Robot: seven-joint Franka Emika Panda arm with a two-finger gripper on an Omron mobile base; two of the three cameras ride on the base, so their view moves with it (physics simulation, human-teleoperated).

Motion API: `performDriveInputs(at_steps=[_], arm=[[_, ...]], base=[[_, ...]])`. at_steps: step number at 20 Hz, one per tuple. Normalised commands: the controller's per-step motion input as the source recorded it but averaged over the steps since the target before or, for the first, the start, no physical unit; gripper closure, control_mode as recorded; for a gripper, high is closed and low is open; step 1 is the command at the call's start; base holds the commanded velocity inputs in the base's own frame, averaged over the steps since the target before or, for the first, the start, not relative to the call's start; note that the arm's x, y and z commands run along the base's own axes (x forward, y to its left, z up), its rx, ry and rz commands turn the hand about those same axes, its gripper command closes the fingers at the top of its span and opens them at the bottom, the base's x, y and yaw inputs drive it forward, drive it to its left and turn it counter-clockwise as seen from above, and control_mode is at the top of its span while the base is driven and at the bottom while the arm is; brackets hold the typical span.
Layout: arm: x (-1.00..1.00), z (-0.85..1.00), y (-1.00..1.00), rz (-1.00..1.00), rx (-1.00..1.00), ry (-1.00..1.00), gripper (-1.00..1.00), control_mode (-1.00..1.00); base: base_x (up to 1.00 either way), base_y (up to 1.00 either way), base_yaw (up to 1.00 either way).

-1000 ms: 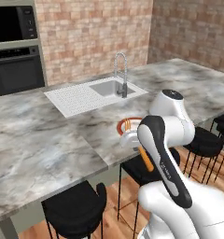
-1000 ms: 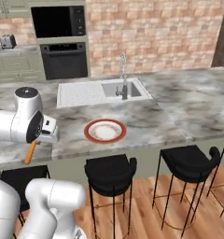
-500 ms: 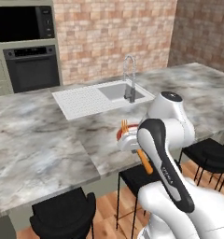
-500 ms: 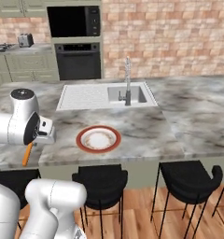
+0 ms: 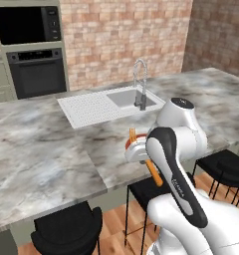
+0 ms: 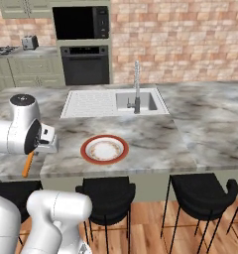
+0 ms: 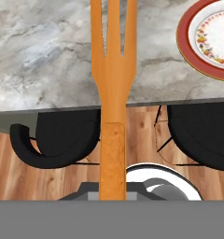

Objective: Take the fork and place it on the left side of the plate. Then take the spoon and place it on the right side of the plate. Make sure they're directly next to the plate.

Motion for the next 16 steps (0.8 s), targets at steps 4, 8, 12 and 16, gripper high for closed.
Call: performDriveInputs(at_steps=[4, 8, 12, 16], arm=[[0.0, 0.0, 0.0, 0.0, 0.0, 0.0, 1.0, 1.0], [0.0, 0.0, 0.0, 0.0, 0.0, 0.0, 1.0, 1.0], [0.0, 0.0, 0.0, 0.0, 0.0, 0.0, 1.0, 1.0], [0.0, 0.0, 0.0, 0.0, 0.0, 0.0, 1.0, 1.0]], base=[[0.0, 0.0, 0.0], [0.0, 0.0, 0.0], [0.0, 0.0, 0.0], [0.0, 0.0, 0.0]])
